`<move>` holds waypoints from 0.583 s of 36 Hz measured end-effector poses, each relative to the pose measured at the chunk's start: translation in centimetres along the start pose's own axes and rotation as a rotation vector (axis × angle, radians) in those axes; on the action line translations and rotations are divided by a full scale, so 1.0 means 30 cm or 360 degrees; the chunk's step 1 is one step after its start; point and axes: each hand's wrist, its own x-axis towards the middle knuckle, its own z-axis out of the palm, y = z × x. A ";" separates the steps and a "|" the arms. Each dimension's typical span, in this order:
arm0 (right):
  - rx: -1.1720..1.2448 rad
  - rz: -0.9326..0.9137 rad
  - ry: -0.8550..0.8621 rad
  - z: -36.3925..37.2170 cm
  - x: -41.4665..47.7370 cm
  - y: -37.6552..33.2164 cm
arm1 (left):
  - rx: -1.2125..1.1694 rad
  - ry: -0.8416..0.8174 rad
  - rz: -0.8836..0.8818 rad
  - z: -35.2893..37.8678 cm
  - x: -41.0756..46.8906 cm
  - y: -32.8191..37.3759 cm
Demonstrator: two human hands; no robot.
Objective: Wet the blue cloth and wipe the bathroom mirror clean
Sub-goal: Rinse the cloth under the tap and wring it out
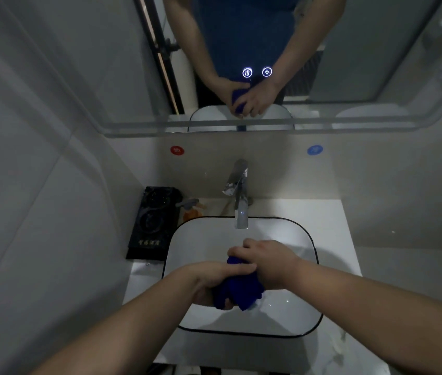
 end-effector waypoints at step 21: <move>0.0012 0.0435 -0.0742 0.048 0.082 -0.105 | 0.1694 0.0710 0.0100 0.061 0.172 -0.059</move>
